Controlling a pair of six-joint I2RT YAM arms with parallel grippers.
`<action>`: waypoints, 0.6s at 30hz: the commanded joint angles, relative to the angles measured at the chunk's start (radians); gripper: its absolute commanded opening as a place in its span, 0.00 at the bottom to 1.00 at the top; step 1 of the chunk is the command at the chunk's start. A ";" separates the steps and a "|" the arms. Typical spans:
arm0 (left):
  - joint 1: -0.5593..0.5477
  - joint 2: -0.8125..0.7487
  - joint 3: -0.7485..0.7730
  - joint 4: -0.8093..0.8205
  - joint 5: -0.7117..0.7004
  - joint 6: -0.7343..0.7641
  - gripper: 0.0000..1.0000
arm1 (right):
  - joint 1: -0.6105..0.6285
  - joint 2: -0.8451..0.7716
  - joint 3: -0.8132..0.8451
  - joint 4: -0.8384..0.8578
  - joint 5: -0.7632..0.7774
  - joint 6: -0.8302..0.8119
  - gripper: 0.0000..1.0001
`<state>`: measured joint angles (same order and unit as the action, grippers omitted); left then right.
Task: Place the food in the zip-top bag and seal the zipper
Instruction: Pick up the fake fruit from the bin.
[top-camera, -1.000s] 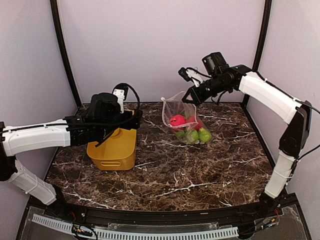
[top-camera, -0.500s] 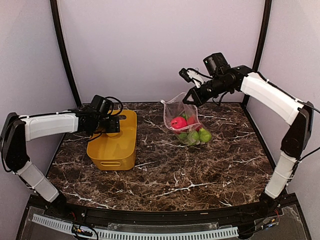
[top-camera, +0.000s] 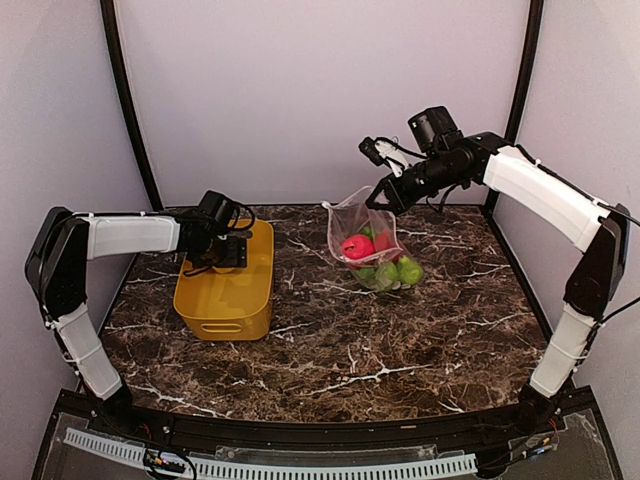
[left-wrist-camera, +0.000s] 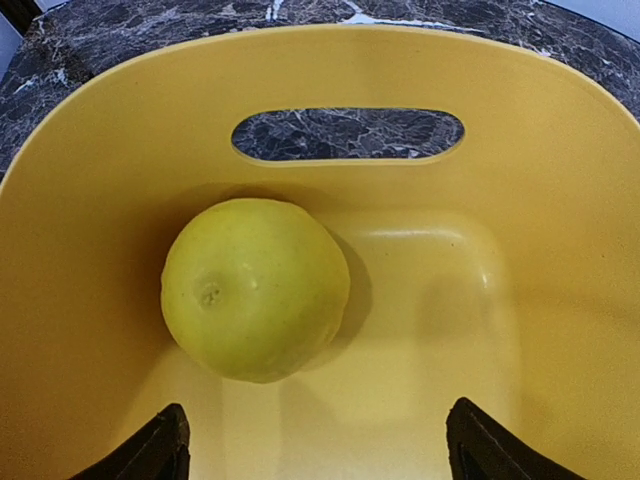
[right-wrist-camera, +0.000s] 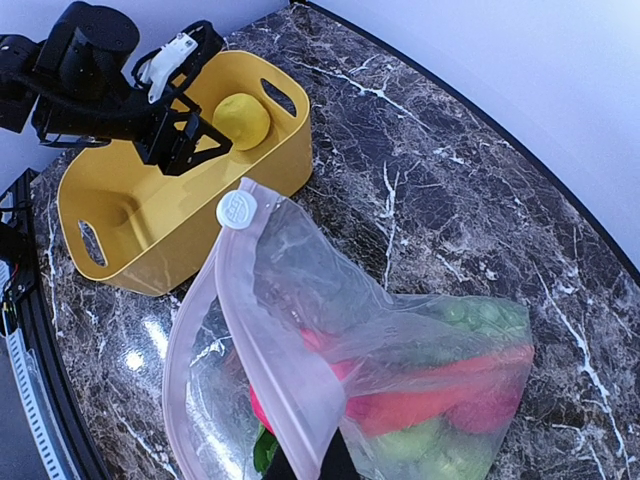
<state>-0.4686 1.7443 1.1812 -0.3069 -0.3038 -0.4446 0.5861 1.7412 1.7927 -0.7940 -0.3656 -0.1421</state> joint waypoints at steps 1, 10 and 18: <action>0.021 0.048 0.067 -0.012 -0.048 0.003 0.90 | 0.009 -0.018 0.002 0.021 -0.025 -0.008 0.00; 0.041 0.185 0.192 -0.042 -0.086 0.011 0.89 | 0.008 -0.017 0.000 0.018 -0.018 -0.013 0.00; 0.041 0.252 0.232 -0.038 -0.166 0.053 0.83 | 0.009 -0.006 -0.001 0.015 -0.013 -0.017 0.00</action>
<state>-0.4347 1.9804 1.3773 -0.3161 -0.4187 -0.4225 0.5861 1.7412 1.7927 -0.7940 -0.3695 -0.1490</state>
